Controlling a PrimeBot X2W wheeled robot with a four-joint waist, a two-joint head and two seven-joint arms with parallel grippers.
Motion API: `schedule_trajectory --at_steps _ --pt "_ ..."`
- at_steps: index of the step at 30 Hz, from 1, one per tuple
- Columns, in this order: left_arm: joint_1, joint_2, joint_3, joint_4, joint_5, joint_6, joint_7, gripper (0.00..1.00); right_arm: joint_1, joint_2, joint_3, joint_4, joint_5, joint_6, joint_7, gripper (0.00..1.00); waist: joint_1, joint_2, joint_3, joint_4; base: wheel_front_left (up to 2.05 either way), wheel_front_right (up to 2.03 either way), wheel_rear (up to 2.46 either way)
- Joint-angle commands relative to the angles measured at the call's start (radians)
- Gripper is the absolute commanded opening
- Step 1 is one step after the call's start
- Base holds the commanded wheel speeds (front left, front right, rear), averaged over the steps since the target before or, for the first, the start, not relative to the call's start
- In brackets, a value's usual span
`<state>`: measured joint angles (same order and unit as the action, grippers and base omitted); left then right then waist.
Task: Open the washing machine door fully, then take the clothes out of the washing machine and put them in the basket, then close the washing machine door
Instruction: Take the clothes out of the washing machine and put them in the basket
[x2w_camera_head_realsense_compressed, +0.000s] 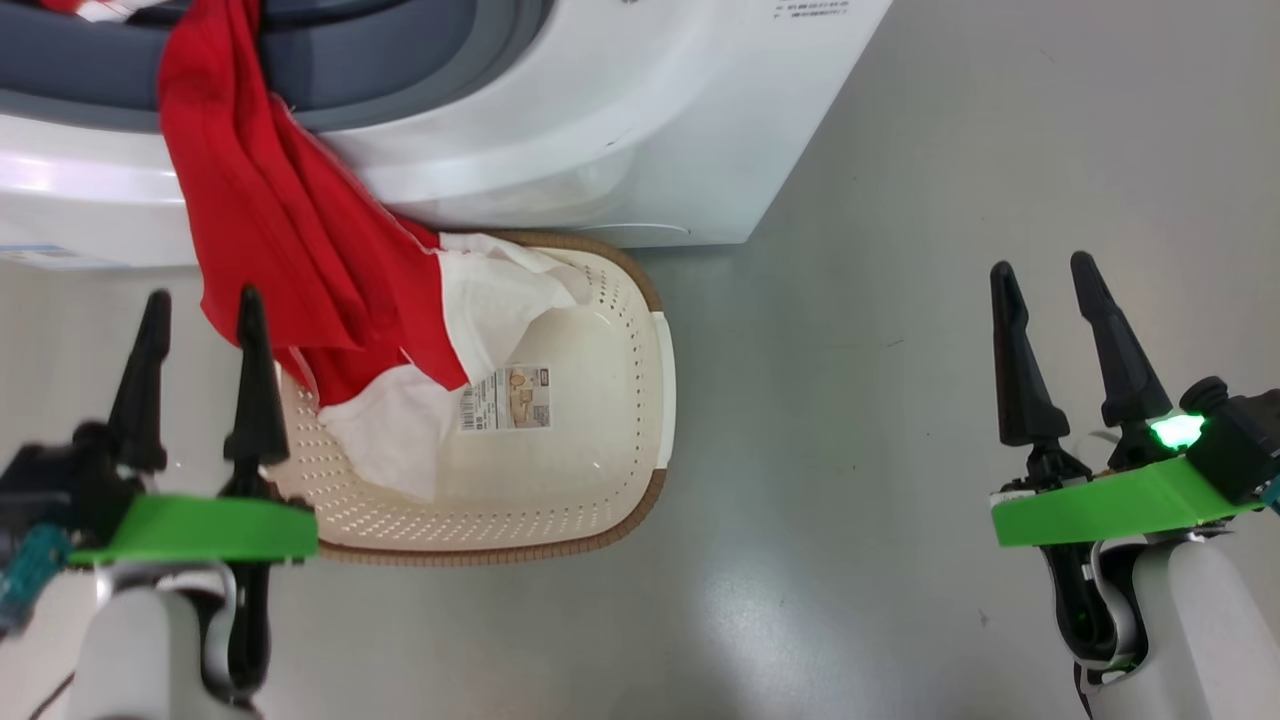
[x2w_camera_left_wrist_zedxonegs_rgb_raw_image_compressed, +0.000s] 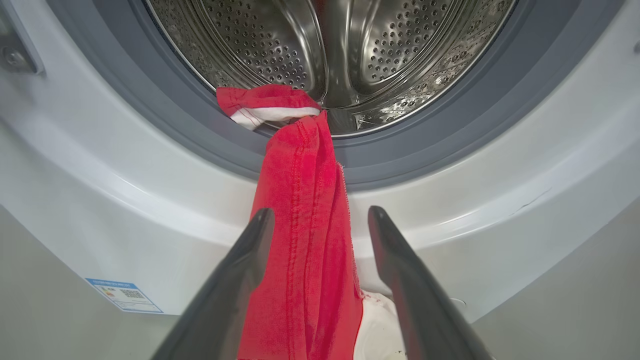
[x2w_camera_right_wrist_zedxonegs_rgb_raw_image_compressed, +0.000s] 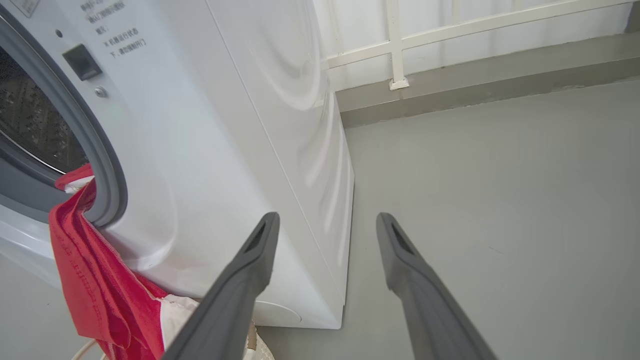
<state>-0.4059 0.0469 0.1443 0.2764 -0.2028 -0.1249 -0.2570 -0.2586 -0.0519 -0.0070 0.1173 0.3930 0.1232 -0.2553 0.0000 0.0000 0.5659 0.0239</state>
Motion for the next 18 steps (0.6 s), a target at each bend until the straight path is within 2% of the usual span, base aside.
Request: schedule_trajectory --at_steps 1,9,18 --pt "0.045 0.02 0.036 -0.042 0.005 -0.006 -0.005 1.0 0.028 0.002 0.023 -0.02 -0.013 0.008 -0.006 1.0 0.0 0.0 -0.003 -0.001 0.0 0.0 0.0" --pt "0.12 0.014 0.032 -0.13 0.006 -0.006 -0.005 1.0 0.032 0.002 0.016 -0.029 -0.014 0.008 -0.006 1.0 0.0 0.0 0.004 -0.007 0.0 0.0 0.0" --pt "0.096 0.01 0.025 -0.115 0.01 -0.006 -0.005 1.0 0.033 0.002 0.011 -0.031 -0.012 0.008 -0.006 1.0 0.0 0.0 0.01 -0.007 0.0 0.0 0.0"
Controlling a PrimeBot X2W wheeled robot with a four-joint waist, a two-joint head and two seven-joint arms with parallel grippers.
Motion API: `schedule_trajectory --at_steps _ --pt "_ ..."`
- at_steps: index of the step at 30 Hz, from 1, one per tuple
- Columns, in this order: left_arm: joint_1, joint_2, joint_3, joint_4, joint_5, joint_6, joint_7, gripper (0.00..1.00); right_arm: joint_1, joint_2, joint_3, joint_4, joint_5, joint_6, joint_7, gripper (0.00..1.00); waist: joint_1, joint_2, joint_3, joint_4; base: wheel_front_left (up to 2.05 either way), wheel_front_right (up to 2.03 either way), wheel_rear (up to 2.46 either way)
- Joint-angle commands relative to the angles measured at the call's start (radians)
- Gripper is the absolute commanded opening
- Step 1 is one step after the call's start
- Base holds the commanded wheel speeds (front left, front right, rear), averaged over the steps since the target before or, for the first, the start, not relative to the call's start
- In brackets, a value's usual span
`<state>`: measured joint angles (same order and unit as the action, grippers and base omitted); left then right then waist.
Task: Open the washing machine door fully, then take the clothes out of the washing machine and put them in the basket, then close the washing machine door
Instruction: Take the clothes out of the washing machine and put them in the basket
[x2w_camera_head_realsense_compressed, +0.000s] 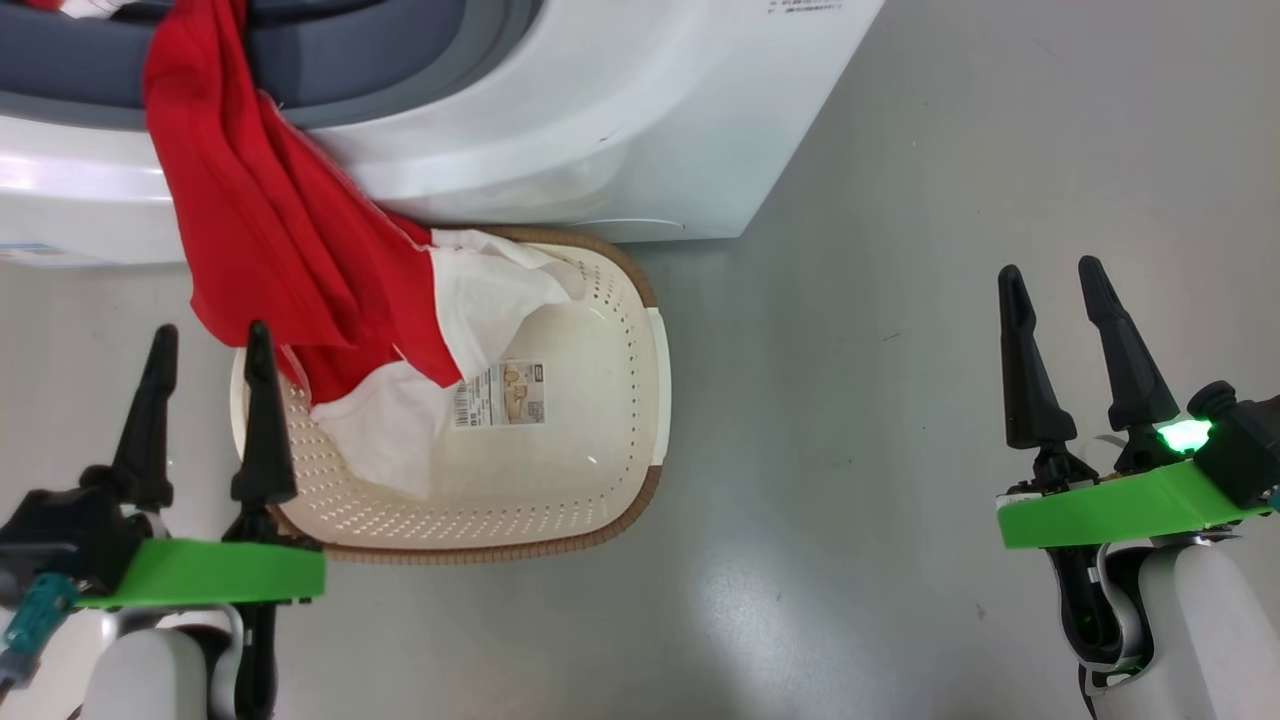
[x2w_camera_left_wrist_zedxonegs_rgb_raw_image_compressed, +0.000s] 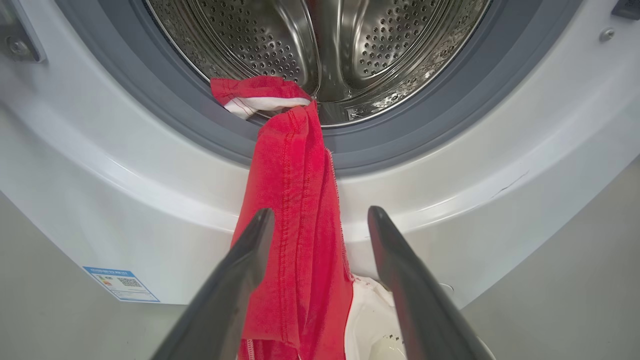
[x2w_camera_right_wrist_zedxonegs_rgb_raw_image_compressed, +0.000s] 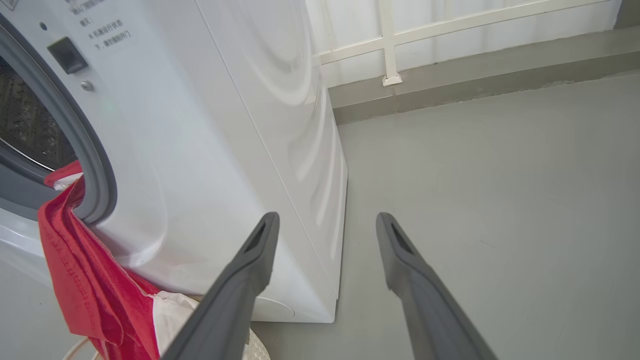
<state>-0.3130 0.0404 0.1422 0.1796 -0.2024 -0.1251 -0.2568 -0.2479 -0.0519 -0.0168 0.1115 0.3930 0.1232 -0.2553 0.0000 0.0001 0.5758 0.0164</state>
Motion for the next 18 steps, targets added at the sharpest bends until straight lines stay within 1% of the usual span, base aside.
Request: schedule_trajectory --at_steps 1,5,8,14,18 --pt "-0.006 0.017 0.023 -0.014 0.011 -0.006 -0.005 1.0 0.022 0.002 0.02 -0.025 -0.012 0.008 -0.006 1.0 0.0 -0.0001 0.001 0.001 0.0 0.0 0.0" --pt "-0.078 0.033 0.017 0.026 0.021 -0.006 -0.005 1.0 0.02 0.002 0.021 -0.025 -0.012 0.008 -0.006 1.0 0.0 -0.0001 0.005 0.006 0.0 0.0 0.0" --pt "-0.155 0.046 0.022 0.082 0.032 -0.006 -0.005 1.0 0.015 0.002 0.025 -0.023 -0.012 0.008 -0.006 1.0 0.0 -0.0001 0.011 0.006 0.0 0.0 0.0" --pt "-0.311 0.074 0.026 0.227 0.068 -0.005 -0.005 1.0 0.001 0.002 0.038 -0.024 -0.008 0.008 -0.006 1.0 0.0 -0.0001 0.027 -0.007 0.0 0.0 0.0" --pt "-0.397 0.087 0.03 0.325 0.093 0.004 -0.005 1.0 -0.001 0.002 0.043 -0.026 -0.002 0.008 -0.006 1.0 0.0 -0.0001 0.034 -0.018 0.0 0.0 0.0"
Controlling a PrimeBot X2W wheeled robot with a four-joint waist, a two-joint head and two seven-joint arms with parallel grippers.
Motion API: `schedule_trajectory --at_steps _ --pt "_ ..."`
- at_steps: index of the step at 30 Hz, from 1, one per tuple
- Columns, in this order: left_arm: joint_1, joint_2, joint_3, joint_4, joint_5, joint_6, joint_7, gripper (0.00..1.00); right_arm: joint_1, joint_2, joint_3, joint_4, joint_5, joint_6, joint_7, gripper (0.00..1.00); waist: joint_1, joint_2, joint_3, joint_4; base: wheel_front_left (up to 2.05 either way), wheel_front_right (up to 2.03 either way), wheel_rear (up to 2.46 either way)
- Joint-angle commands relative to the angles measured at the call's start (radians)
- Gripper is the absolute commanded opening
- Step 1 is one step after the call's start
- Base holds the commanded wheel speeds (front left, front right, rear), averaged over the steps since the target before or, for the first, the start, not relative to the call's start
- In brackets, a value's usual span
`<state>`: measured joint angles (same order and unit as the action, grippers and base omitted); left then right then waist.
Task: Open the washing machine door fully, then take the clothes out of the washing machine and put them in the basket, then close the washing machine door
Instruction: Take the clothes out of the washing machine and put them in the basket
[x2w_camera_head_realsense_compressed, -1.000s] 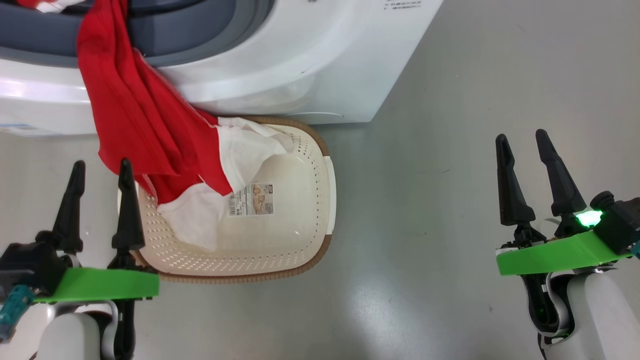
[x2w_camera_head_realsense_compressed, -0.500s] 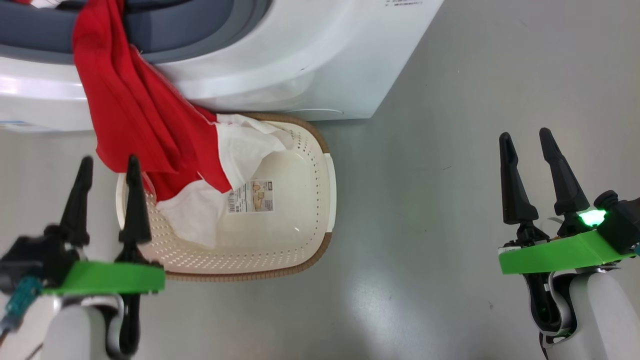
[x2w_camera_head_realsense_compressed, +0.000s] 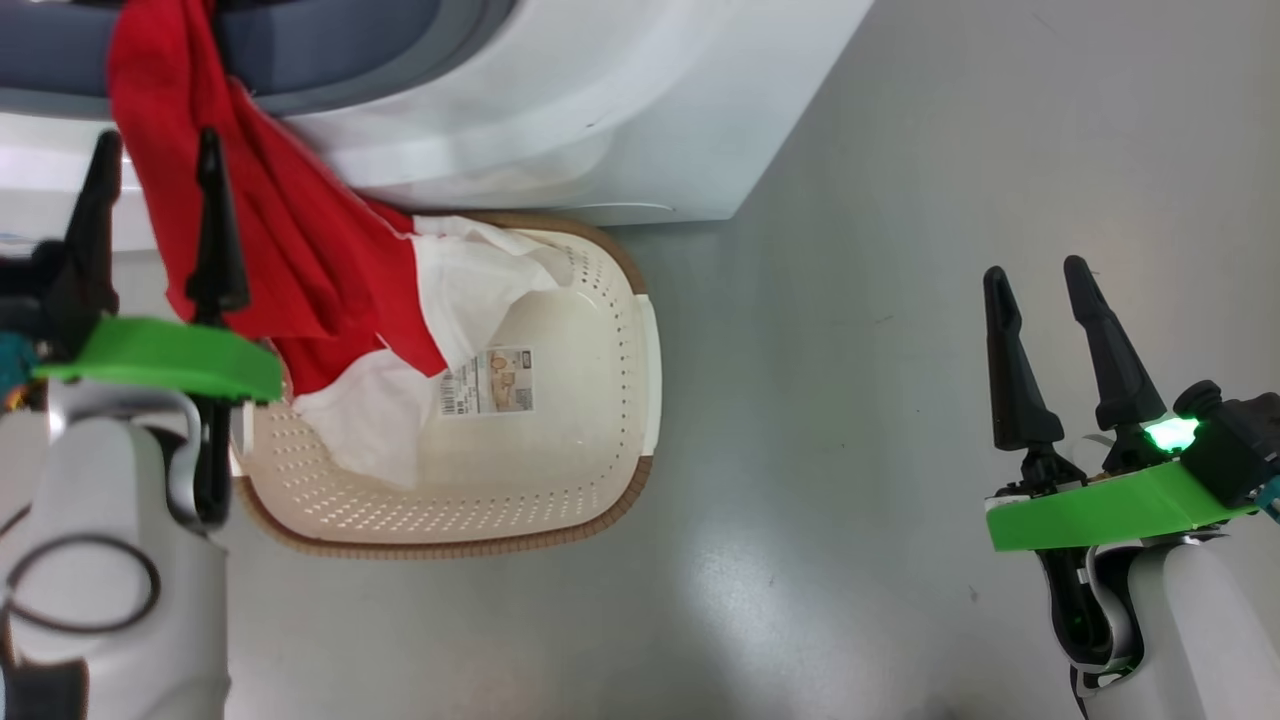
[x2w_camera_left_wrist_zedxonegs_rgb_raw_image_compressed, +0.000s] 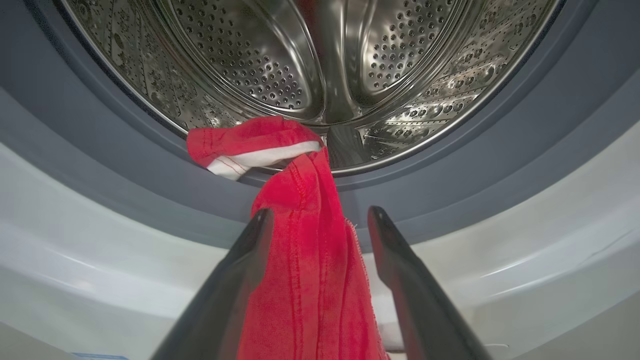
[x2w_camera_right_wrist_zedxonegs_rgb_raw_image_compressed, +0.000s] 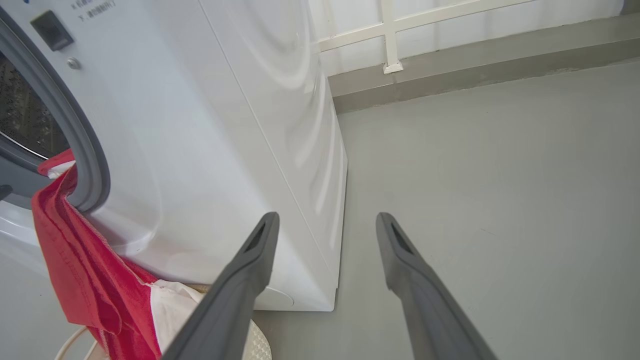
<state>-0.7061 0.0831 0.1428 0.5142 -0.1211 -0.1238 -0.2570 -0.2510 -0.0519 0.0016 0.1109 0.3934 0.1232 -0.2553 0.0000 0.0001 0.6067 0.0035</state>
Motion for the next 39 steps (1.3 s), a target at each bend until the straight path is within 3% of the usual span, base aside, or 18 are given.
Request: schedule_trajectory --at_steps 1,11,12,13,14,20,22,24,29,39 --pt "-0.02 0.048 0.03 0.014 0.018 0.007 -0.005 1.0 0.002 0.002 0.026 -0.026 -0.001 0.008 -0.006 1.0 0.0 -0.0001 0.005 -0.009 0.0 0.0 0.0" --pt "-0.127 0.078 0.027 0.164 0.062 0.029 -0.005 1.0 -0.006 0.002 0.023 -0.032 0.007 0.008 -0.006 1.0 0.0 -0.0001 0.025 -0.026 0.0 0.0 0.0" --pt "-0.133 0.08 0.027 0.173 0.064 0.031 -0.005 0.94 -0.007 0.002 0.023 -0.032 0.008 0.008 -0.006 1.0 0.0 -0.0001 0.026 -0.027 0.0 0.0 0.0" --pt "-0.138 0.081 0.029 0.182 0.063 0.032 -0.005 0.79 -0.008 0.002 0.024 -0.032 0.008 0.008 -0.006 1.0 0.0 -0.0001 0.027 -0.028 0.0 0.0 0.0" --pt "-0.143 0.084 0.03 0.191 0.065 0.034 -0.005 0.58 -0.009 0.002 0.024 -0.032 0.009 0.008 -0.006 1.0 0.0 -0.0001 0.028 -0.028 0.0 0.0 0.0" --pt "-0.163 0.096 0.027 0.236 0.078 0.043 -0.005 0.35 -0.015 0.002 0.024 -0.035 0.011 0.008 -0.006 1.0 0.0 -0.0001 0.03 -0.031 0.0 0.0 0.0" --pt "-0.166 0.096 0.026 0.238 0.079 0.044 -0.005 0.21 -0.015 0.002 0.023 -0.036 0.01 0.008 -0.006 1.0 0.0 -0.0001 0.029 -0.03 0.0 0.0 0.0" --pt "-0.164 0.093 0.028 0.229 0.077 0.045 -0.005 0.01 -0.015 0.002 0.021 -0.037 0.009 0.008 -0.006 1.0 0.0 -0.0001 0.027 -0.028 0.0 0.0 0.0" --pt "-0.127 0.068 0.056 0.153 0.036 0.027 -0.005 0.0 -0.011 0.002 0.015 -0.037 0.008 0.008 -0.006 1.0 0.0 -0.0001 0.018 -0.021 0.0 0.0 0.0" --pt "0.106 -0.007 0.111 -0.159 -0.036 -0.004 -0.005 0.0 -0.004 0.002 0.013 -0.032 0.01 0.008 -0.006 1.0 0.0 -0.0001 -0.007 -0.008 0.0 0.0 0.0"
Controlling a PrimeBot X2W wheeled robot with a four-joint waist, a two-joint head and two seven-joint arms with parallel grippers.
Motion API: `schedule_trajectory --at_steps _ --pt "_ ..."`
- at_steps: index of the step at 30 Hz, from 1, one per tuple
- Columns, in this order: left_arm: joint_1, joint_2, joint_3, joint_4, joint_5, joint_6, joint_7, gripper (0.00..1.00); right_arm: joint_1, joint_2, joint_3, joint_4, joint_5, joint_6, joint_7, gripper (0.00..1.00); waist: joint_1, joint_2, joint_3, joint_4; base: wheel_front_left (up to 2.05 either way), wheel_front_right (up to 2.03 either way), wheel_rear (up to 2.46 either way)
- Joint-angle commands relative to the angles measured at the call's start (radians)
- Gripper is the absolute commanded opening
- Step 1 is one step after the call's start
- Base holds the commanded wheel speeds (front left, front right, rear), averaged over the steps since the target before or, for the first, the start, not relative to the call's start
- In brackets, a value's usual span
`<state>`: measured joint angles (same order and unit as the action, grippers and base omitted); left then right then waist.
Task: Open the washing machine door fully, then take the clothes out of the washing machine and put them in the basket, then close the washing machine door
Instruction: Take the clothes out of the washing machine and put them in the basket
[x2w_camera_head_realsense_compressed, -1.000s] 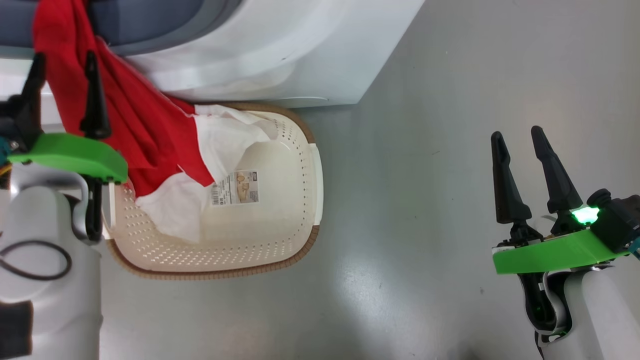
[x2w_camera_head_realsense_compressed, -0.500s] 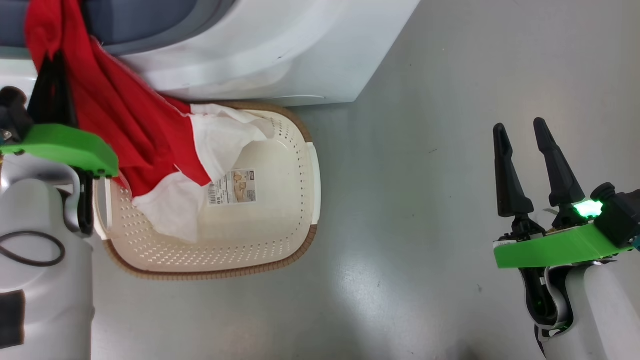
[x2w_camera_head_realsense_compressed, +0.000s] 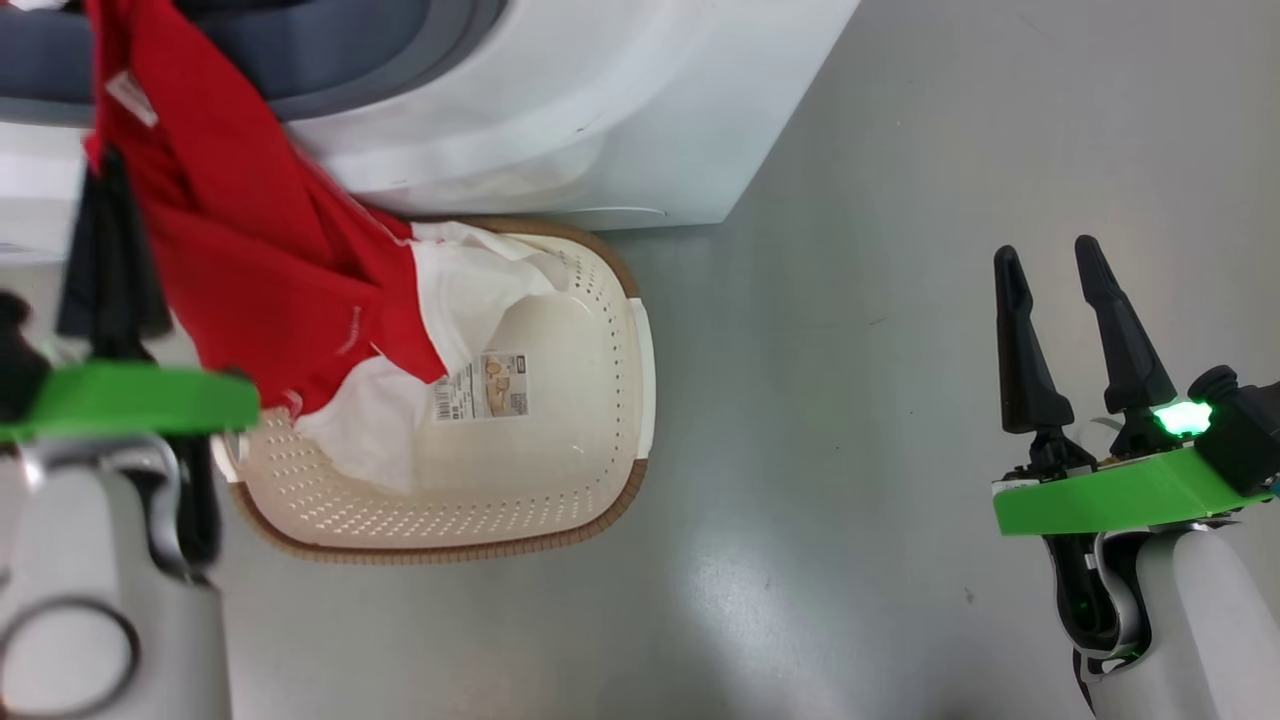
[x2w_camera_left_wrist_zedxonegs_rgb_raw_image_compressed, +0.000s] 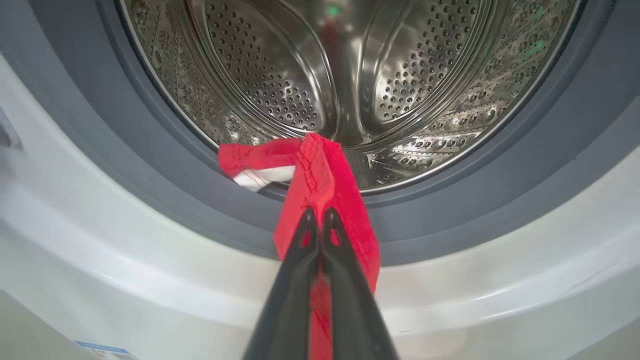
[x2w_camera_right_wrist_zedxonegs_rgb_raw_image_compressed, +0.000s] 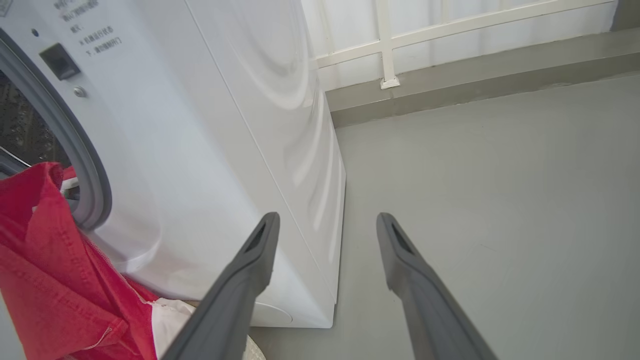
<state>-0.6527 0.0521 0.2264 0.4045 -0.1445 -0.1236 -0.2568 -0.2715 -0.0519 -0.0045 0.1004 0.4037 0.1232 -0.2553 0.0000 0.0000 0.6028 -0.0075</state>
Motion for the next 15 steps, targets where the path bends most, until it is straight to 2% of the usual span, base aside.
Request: schedule_trajectory --at_steps 1,7,15 --pt "0.083 0.017 0.019 -0.069 -0.017 -0.005 -0.005 0.0 0.017 0.002 0.019 -0.021 -0.001 0.008 -0.006 1.0 0.0 0.0 -0.005 0.004 0.0 0.0 0.0" --pt "0.228 0.0 -0.077 -0.104 -0.059 -0.007 -0.005 0.0 0.019 0.002 0.016 -0.023 -0.004 0.008 -0.006 1.0 0.0 0.0 -0.006 0.011 0.0 0.0 0.0" --pt "0.237 -0.002 -0.211 0.039 -0.095 -0.007 -0.005 0.0 0.012 0.002 0.022 -0.027 -0.01 0.008 -0.006 1.0 0.0 0.0 0.021 0.011 0.0 0.0 0.0"
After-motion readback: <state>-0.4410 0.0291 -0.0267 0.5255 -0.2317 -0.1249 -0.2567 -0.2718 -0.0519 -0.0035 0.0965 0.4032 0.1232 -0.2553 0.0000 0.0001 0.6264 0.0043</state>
